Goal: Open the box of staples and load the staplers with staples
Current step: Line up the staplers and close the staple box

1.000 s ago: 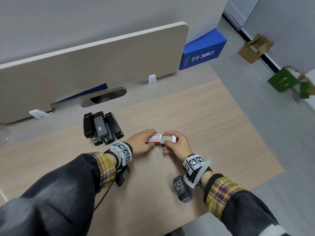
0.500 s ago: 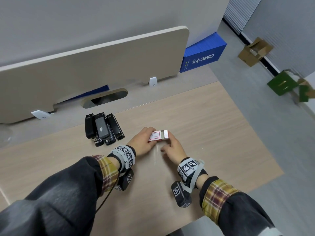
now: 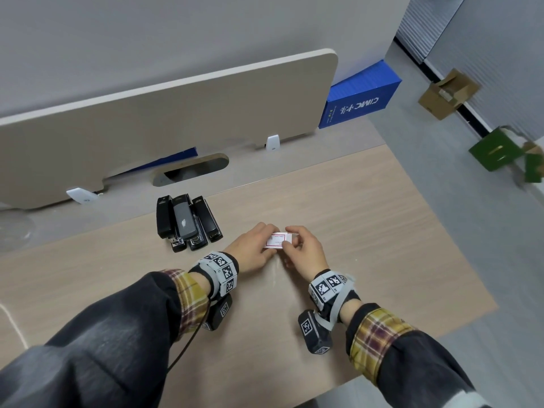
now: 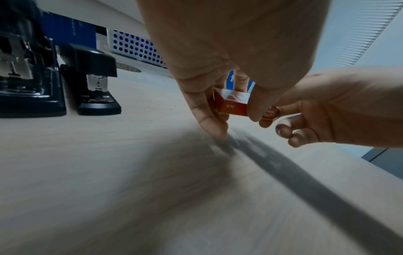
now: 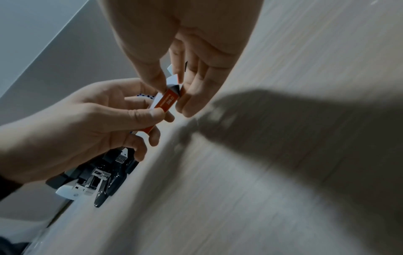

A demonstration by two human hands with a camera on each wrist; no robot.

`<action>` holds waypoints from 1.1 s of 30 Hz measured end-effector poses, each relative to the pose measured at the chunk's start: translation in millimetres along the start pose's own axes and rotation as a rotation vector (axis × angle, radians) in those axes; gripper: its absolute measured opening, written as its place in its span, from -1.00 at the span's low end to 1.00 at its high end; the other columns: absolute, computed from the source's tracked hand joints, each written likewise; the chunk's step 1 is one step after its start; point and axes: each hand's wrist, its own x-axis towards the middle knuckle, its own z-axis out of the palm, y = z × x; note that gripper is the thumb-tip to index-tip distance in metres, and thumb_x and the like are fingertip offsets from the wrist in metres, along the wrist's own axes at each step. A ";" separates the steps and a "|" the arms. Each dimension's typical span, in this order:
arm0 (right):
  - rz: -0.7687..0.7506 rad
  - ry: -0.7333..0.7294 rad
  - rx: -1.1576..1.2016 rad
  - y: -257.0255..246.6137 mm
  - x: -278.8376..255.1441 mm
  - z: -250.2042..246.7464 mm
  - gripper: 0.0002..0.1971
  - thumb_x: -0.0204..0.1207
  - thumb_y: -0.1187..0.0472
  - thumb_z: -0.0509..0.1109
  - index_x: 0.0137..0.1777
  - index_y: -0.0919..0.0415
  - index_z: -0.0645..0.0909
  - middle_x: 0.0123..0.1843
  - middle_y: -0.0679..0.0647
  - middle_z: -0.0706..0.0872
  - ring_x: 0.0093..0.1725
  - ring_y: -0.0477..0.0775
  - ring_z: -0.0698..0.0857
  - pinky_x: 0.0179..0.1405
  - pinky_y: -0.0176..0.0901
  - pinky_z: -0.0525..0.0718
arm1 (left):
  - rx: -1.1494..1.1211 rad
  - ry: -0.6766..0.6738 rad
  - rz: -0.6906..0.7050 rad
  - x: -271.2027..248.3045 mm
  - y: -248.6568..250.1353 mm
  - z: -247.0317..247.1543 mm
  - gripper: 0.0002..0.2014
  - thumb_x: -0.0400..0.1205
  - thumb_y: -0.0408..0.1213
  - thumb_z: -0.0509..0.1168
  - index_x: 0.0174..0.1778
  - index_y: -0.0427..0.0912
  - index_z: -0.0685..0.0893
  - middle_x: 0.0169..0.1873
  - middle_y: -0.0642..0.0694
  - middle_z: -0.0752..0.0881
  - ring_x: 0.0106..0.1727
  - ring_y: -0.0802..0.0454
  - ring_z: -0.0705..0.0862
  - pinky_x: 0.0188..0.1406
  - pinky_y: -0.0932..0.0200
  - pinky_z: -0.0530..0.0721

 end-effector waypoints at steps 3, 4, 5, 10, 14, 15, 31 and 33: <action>0.014 0.015 0.066 -1.0 -0.8 -0.9 -0.74 0.48 0.33 0.36 0.01 -0.09 0.64 -0.38 0.06 0.65 -0.50 0.16 0.69 -0.37 0.18 0.78 | -0.010 0.003 -0.008 -0.3 -1.2 -0.3 -0.60 0.54 -0.11 0.24 0.32 -0.02 0.47 0.12 -0.06 0.54 0.07 -0.14 0.63 0.12 -0.09 0.61; 0.022 0.011 0.095 -2.3 -1.0 -1.7 -0.74 0.50 0.34 0.37 0.01 -0.08 0.64 -0.36 0.09 0.66 -0.50 0.14 0.69 -0.39 0.11 0.77 | -0.013 0.007 -0.011 0.1 -2.2 -0.5 -0.60 0.56 -0.13 0.26 0.32 -0.02 0.47 0.12 -0.06 0.54 0.07 -0.13 0.63 0.13 -0.08 0.60; 0.029 0.010 0.127 -2.5 -0.9 -2.5 -0.75 0.52 0.35 0.37 0.04 -0.04 0.64 -0.33 0.12 0.67 -0.51 0.12 0.68 -0.40 0.03 0.76 | -0.015 0.011 -0.013 0.2 -3.0 -0.8 -0.61 0.57 -0.16 0.28 0.33 -0.04 0.47 0.13 -0.07 0.54 0.09 -0.13 0.62 0.13 -0.06 0.59; 0.060 0.028 0.207 -2.5 0.7 -4.7 -0.79 0.54 0.35 0.42 0.16 0.26 0.59 -0.33 0.18 0.65 -0.52 0.05 0.68 -0.47 -0.10 0.73 | -0.048 0.039 -0.001 -0.4 -4.9 -1.9 -0.64 0.59 -0.20 0.30 0.31 -0.06 0.47 0.12 -0.07 0.55 0.07 -0.12 0.62 0.11 -0.03 0.59; 0.072 0.034 0.262 -3.3 0.8 -4.5 -0.87 0.59 0.39 0.36 0.11 0.32 0.59 -0.38 0.20 0.66 -0.59 -0.05 0.63 -0.54 -0.21 0.70 | -0.062 0.039 0.013 -1.7 -4.0 0.0 -0.64 0.60 -0.21 0.29 0.32 -0.07 0.46 0.14 -0.07 0.56 0.08 -0.11 0.61 0.13 0.00 0.58; 0.073 0.035 0.257 -3.1 0.7 -4.1 -0.87 0.59 0.40 0.35 0.11 0.31 0.59 -0.38 0.20 0.66 -0.59 -0.05 0.64 -0.54 -0.21 0.71 | -0.063 0.041 0.011 -2.0 -3.7 0.3 -0.63 0.60 -0.22 0.30 0.33 -0.08 0.47 0.15 -0.07 0.56 0.09 -0.11 0.61 0.12 0.02 0.57; -0.103 0.029 -0.106 0.9 -3.7 11.0 -0.71 0.52 0.25 0.31 0.16 0.05 0.75 -0.05 0.13 0.80 -0.14 0.15 0.74 -0.01 0.04 0.73 | 0.007 0.073 -0.044 -2.0 1.1 2.3 -0.66 0.59 -0.14 0.32 0.29 -0.10 0.57 0.06 -0.14 0.63 0.09 -0.18 0.64 0.12 -0.06 0.59; -0.104 0.001 -0.103 -1.1 -4.0 14.0 -0.68 0.52 0.25 0.30 0.24 0.07 0.70 0.00 0.16 0.77 -0.11 0.15 0.73 0.02 0.08 0.73 | 0.002 0.084 -0.055 -1.6 0.4 0.7 -0.64 0.60 -0.14 0.33 0.31 -0.09 0.57 0.06 -0.15 0.64 0.10 -0.17 0.64 0.14 -0.04 0.59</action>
